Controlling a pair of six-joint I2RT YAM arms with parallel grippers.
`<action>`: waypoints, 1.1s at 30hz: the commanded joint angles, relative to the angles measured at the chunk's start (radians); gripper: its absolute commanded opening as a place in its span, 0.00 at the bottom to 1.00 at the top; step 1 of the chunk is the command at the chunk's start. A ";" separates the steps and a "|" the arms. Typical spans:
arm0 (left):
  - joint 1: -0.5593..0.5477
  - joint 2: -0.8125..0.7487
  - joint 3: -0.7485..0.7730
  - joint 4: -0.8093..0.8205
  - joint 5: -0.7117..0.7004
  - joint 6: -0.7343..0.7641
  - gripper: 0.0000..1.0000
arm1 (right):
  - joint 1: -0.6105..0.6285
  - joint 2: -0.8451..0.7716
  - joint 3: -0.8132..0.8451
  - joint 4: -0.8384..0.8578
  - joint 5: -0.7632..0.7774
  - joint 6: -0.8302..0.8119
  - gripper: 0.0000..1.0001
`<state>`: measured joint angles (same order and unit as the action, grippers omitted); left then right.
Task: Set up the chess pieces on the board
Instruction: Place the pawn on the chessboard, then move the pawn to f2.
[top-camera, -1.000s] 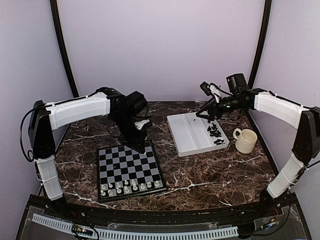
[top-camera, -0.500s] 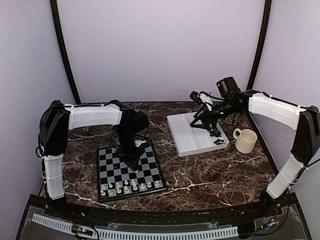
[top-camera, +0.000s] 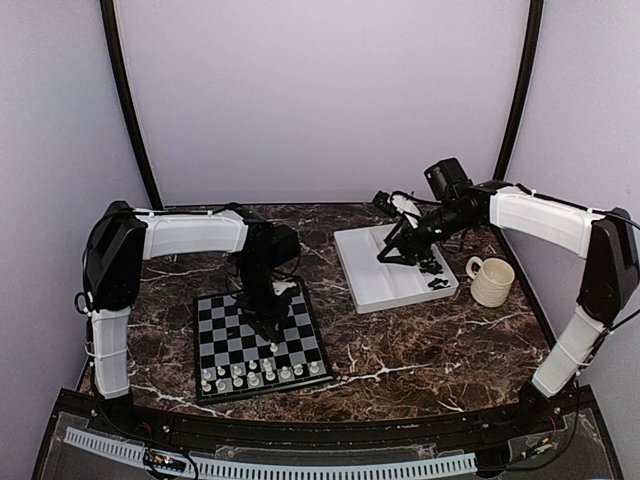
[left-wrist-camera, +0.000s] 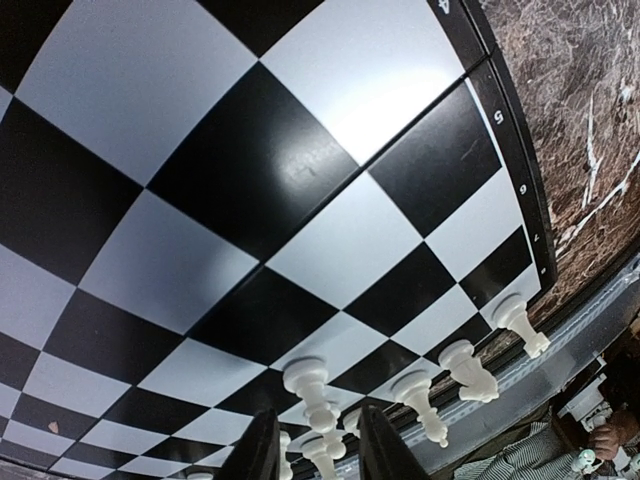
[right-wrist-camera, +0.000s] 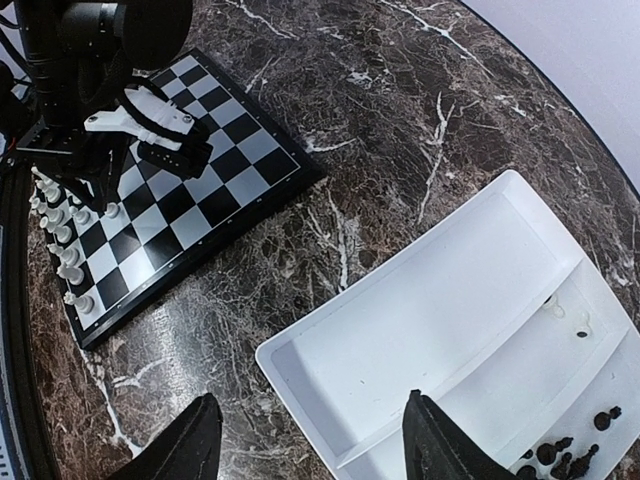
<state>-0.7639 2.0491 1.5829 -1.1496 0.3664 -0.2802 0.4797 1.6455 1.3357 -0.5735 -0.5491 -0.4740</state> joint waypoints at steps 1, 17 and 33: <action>0.000 -0.011 0.008 -0.005 0.008 0.014 0.29 | 0.014 0.019 0.040 -0.014 0.010 -0.013 0.64; -0.017 -0.006 -0.024 0.058 0.011 0.031 0.36 | 0.035 0.037 0.056 -0.040 0.024 -0.023 0.64; -0.032 0.002 -0.081 0.100 0.071 0.030 0.38 | 0.055 0.062 0.074 -0.061 0.041 -0.031 0.64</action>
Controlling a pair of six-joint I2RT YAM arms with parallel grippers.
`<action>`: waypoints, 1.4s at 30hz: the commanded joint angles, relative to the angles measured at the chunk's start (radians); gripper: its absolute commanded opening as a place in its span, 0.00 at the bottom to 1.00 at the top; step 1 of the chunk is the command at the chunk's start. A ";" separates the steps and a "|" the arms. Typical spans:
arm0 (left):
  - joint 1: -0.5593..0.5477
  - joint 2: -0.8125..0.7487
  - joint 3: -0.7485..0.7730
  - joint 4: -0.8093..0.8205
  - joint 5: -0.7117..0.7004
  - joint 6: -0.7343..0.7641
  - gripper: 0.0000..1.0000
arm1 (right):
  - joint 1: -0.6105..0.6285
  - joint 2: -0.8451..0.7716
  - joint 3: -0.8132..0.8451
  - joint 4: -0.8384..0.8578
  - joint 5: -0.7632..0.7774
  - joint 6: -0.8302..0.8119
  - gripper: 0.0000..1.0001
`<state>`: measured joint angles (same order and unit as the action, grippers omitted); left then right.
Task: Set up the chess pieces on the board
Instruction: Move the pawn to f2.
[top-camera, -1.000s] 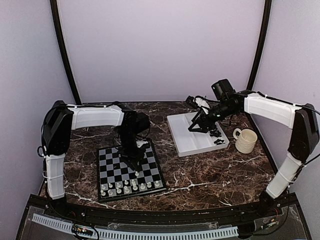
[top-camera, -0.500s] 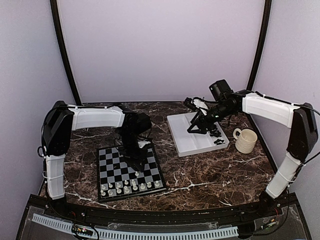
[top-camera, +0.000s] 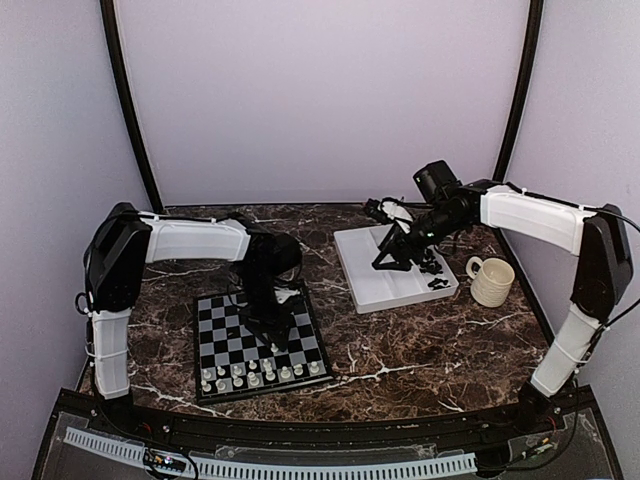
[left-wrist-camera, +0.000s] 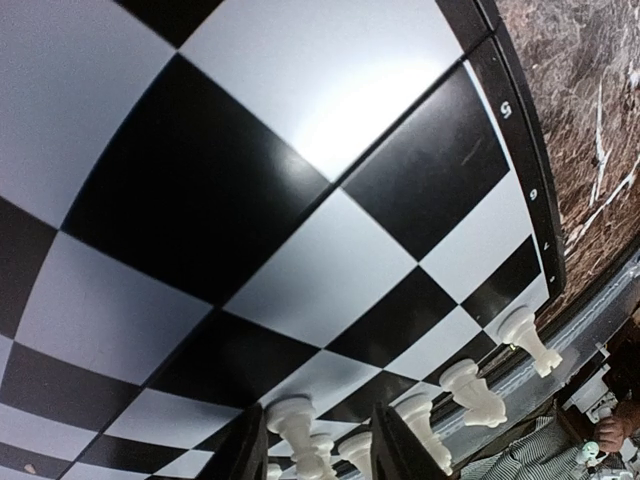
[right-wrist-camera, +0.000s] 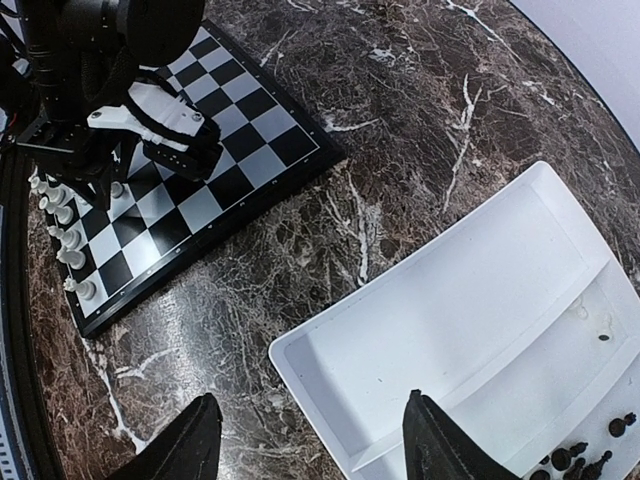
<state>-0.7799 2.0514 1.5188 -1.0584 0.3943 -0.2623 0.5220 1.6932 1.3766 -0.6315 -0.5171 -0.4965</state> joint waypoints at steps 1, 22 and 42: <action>-0.018 0.000 -0.019 0.015 0.049 0.012 0.38 | 0.013 0.016 0.034 -0.005 0.010 -0.010 0.64; -0.053 0.006 0.052 0.069 0.014 0.020 0.36 | 0.032 0.032 0.045 -0.020 0.031 -0.013 0.64; -0.061 0.003 -0.037 0.077 0.091 0.030 0.22 | 0.051 0.071 0.077 -0.045 0.034 -0.019 0.64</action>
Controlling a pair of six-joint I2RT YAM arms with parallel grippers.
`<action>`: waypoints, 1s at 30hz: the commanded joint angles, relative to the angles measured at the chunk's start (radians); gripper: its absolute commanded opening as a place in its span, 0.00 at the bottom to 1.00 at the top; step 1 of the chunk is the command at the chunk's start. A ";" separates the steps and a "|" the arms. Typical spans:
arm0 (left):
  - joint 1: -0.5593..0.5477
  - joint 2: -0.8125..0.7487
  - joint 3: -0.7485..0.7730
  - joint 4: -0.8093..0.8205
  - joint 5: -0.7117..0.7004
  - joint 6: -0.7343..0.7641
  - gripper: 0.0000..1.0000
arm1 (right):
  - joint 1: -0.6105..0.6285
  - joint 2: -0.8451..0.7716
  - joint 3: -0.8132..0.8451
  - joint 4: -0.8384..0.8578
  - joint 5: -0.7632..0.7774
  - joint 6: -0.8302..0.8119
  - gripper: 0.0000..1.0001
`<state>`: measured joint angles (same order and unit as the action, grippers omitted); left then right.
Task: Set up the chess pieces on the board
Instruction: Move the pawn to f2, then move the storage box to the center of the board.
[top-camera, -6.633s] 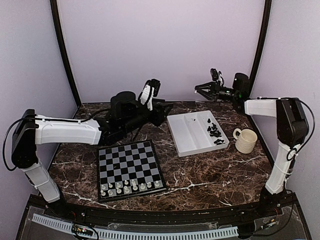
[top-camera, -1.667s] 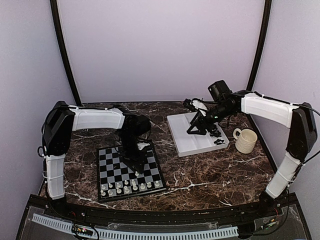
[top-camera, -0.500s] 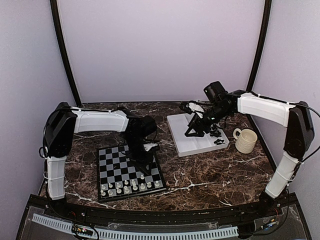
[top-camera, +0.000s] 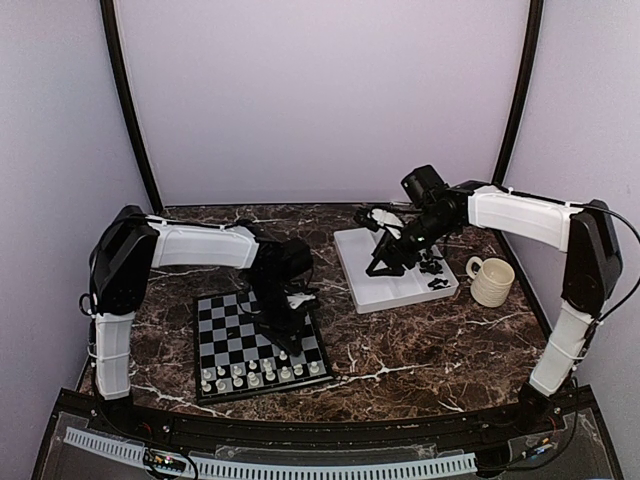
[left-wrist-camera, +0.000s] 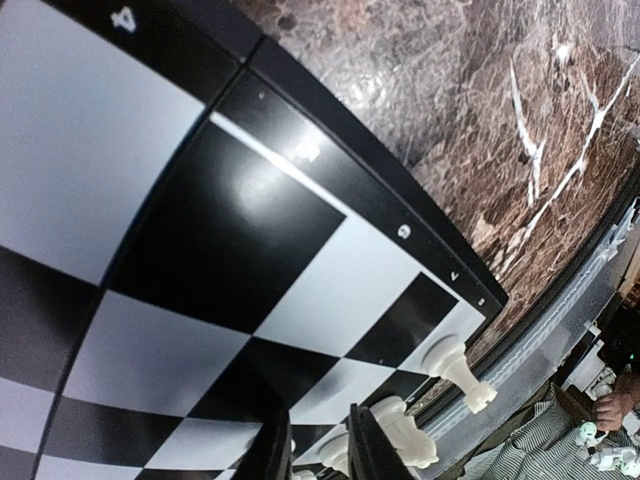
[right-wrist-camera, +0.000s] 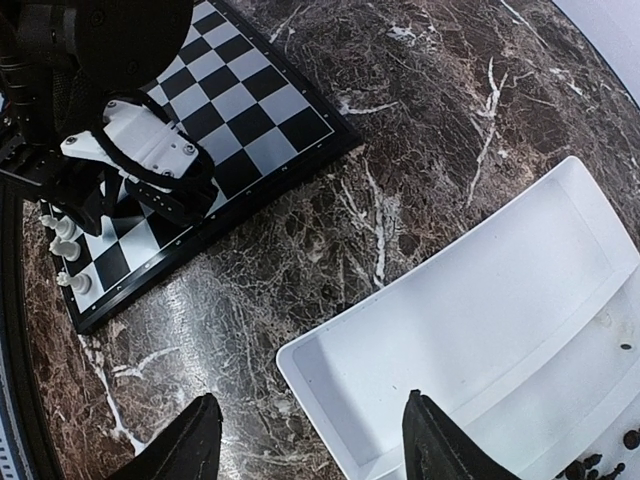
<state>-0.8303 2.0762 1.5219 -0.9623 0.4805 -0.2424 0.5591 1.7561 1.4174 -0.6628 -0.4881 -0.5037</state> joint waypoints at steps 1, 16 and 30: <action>-0.011 -0.024 -0.043 -0.017 0.005 0.009 0.22 | 0.016 0.011 0.037 -0.015 0.005 -0.013 0.64; -0.013 -0.045 0.022 -0.011 -0.071 0.005 0.24 | 0.030 0.019 0.048 -0.031 0.025 -0.019 0.63; 0.065 -0.315 0.076 0.299 -0.401 0.023 0.40 | -0.099 0.080 0.207 0.033 0.268 0.033 0.61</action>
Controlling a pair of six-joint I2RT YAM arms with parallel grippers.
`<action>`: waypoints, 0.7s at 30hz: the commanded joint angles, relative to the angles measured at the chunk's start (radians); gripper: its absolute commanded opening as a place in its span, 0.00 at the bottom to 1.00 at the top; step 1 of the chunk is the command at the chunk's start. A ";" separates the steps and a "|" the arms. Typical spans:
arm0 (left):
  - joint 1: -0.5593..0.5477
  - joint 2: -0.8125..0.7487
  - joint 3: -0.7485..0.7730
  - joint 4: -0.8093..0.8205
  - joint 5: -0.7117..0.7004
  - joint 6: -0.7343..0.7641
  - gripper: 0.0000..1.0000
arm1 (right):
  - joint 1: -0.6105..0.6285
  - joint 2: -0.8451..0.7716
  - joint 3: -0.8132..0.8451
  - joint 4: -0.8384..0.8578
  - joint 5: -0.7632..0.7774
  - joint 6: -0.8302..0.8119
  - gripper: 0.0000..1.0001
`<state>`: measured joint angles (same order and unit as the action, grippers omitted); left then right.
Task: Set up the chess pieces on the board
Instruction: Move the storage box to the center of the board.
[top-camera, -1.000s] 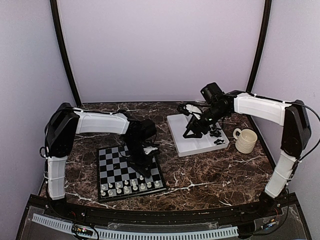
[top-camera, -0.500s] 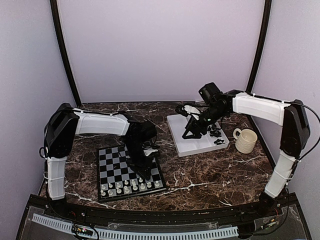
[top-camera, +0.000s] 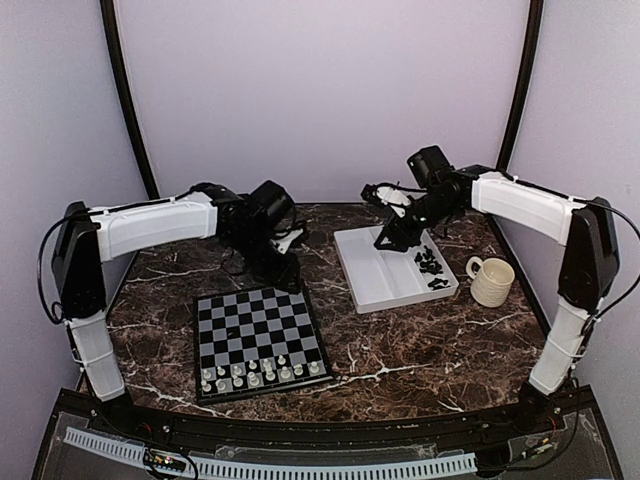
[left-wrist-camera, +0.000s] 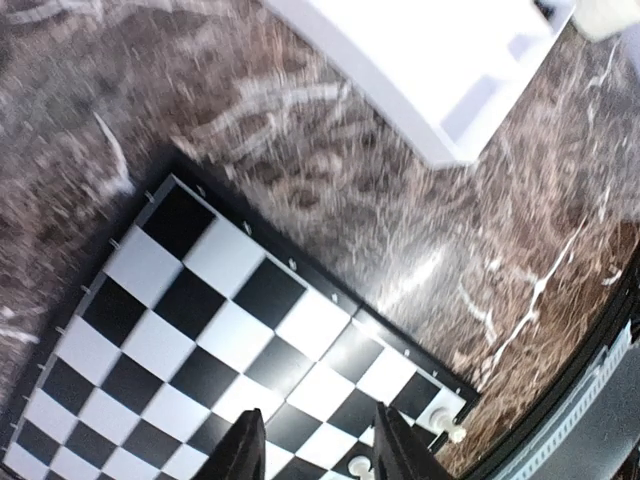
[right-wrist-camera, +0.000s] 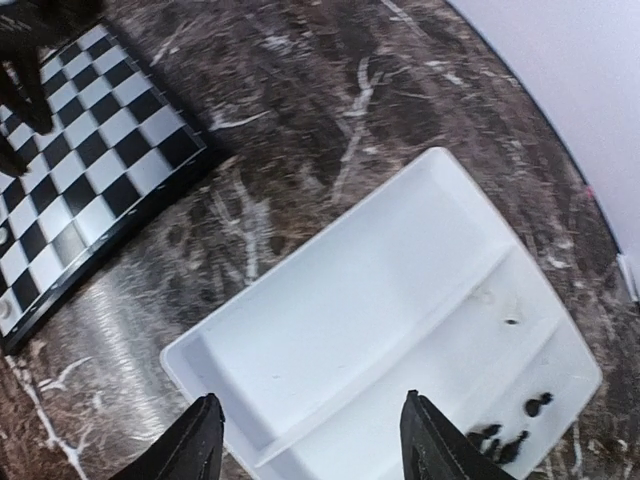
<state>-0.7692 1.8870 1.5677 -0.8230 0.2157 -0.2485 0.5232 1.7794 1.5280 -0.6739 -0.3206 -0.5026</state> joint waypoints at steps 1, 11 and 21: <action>0.005 -0.131 0.032 0.178 -0.146 0.036 0.42 | -0.079 0.087 0.131 0.027 0.116 0.034 0.59; 0.011 -0.103 0.040 0.345 -0.097 0.026 0.43 | -0.149 0.350 0.241 -0.046 0.204 0.061 0.26; 0.021 -0.108 0.002 0.348 -0.108 0.072 0.42 | -0.072 0.292 -0.004 -0.090 0.234 -0.038 0.18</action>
<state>-0.7551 1.7988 1.6012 -0.5011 0.1116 -0.2020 0.3927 2.1525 1.6310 -0.7227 -0.1112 -0.4770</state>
